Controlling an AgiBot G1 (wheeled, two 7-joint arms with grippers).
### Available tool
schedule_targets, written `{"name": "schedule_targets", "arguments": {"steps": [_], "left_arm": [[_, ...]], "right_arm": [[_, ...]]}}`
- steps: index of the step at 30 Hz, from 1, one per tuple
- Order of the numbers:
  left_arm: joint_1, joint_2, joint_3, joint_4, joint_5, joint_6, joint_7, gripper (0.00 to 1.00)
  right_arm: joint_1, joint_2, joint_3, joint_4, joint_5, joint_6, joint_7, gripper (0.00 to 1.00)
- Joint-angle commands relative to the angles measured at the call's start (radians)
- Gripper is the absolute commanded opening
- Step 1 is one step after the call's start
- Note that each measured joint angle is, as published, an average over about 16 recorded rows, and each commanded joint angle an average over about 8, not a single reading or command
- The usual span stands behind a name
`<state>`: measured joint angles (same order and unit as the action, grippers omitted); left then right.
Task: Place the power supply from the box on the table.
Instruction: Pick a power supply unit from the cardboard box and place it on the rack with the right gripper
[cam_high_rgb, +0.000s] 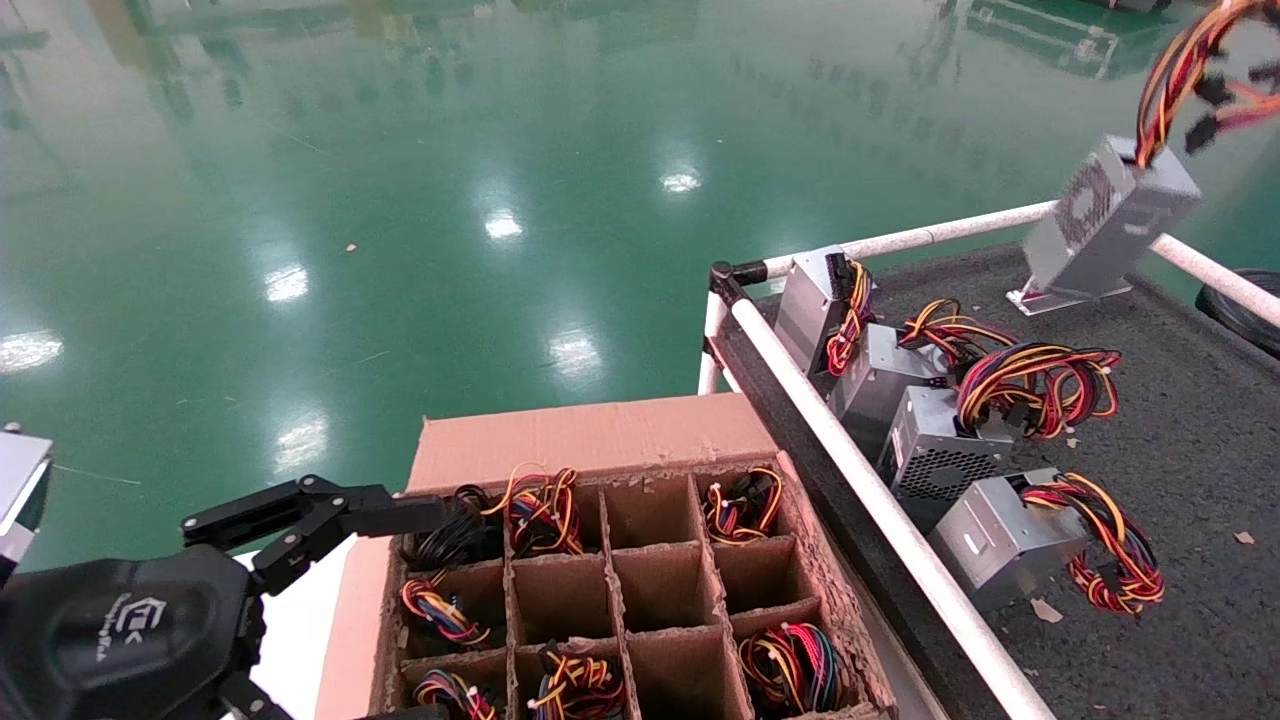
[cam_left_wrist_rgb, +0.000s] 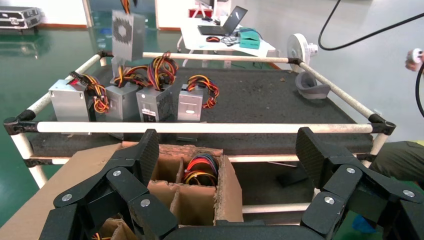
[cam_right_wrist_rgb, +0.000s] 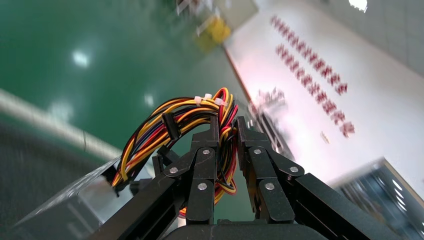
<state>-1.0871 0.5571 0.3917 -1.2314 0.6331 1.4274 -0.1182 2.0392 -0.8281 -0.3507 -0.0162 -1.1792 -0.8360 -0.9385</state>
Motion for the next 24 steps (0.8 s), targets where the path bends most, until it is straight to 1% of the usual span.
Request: {"name": "schedule_targets", "arguments": {"steps": [1, 6, 12, 18, 24], "left_arm": [[0.0, 0.0, 0.0, 0.0, 0.0, 0.0, 0.0, 1.0], [0.0, 0.0, 0.0, 0.0, 0.0, 0.0, 0.0, 1.0], [0.0, 0.0, 0.0, 0.0, 0.0, 0.0, 0.0, 1.0], [0.0, 0.0, 0.0, 0.0, 0.0, 0.0, 0.0, 1.0], [0.0, 0.0, 0.0, 0.0, 0.0, 0.0, 0.0, 1.0]], "right_arm": [[-0.016, -0.013, -0.003, -0.009, -0.004, 0.066, -0.017, 0.0], [-0.07, -0.055, 0.005, -0.012, 0.008, 0.171, -0.043, 0.0], [-0.114, -0.105, 0.021, 0.004, 0.031, 0.257, -0.067, 0.0], [-0.144, -0.16, 0.039, 0.019, 0.058, 0.319, -0.084, 0.0], [-0.166, -0.223, 0.055, 0.031, 0.081, 0.35, -0.099, 0.0]]}}
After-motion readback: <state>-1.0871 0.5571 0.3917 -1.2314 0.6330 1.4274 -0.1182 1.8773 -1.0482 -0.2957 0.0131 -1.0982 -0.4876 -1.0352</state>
